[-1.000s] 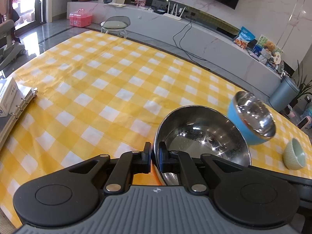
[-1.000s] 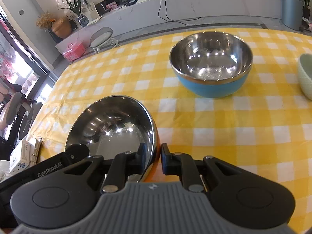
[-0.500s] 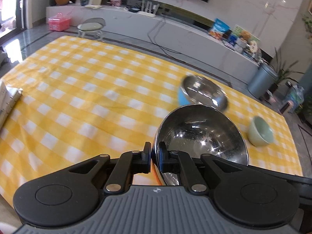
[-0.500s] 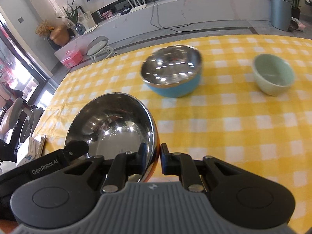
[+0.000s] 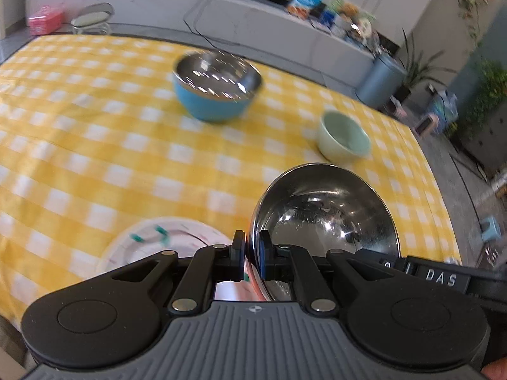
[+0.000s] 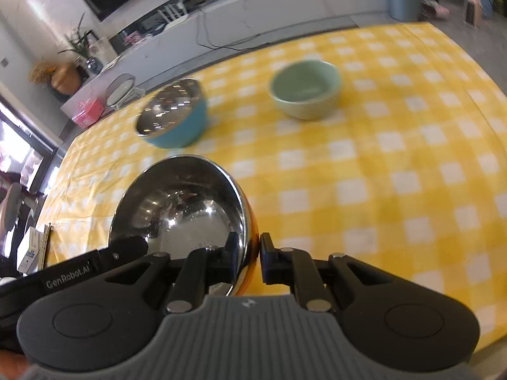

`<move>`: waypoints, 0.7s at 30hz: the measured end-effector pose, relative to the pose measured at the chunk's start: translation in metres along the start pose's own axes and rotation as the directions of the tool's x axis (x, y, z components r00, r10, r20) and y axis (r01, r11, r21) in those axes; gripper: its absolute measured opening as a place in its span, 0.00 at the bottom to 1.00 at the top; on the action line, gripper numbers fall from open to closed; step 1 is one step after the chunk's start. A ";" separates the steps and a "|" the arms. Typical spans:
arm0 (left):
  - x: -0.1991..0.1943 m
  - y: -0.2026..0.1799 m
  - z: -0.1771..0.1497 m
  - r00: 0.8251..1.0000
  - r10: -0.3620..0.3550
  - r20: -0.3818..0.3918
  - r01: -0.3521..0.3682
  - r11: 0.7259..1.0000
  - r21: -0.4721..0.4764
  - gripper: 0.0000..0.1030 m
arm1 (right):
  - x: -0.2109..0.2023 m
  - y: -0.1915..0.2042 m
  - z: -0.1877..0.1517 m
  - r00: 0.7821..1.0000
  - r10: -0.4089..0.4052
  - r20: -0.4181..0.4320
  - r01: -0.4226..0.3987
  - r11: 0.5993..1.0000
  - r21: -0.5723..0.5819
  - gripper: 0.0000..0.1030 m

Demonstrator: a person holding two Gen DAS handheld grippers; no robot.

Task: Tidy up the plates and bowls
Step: 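Lift the orange bowl with the left gripper and carry it beside the plates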

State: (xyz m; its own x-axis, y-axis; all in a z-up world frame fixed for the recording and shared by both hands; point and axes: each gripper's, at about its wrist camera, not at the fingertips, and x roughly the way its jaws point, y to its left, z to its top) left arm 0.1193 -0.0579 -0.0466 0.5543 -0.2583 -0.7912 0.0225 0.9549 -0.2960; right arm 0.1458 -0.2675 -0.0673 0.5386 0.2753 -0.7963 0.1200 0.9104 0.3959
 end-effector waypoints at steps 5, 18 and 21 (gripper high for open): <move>0.013 -0.023 -0.012 0.999 -0.010 -0.040 0.010 1.000 0.003 0.09 | -0.005 -0.042 -0.005 1.000 0.010 0.013 -0.011 0.996 0.091 0.11; 0.028 -0.039 -0.023 0.996 0.008 -0.084 -0.008 1.000 -0.001 0.09 | -0.002 -0.069 -0.009 1.000 0.001 0.021 -0.003 0.990 0.139 0.11; 0.031 -0.039 -0.024 0.995 0.006 -0.095 -0.007 1.000 -0.006 0.10 | 0.000 -0.070 -0.009 1.000 -0.006 0.014 0.004 0.989 0.145 0.11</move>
State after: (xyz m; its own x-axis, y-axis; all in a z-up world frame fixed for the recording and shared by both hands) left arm 0.1158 -0.1066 -0.0719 0.4732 -0.2651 -0.8401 0.0135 0.9557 -0.2940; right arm 0.1301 -0.3281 -0.0991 0.5492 0.2659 -0.7922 0.2412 0.8572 0.4549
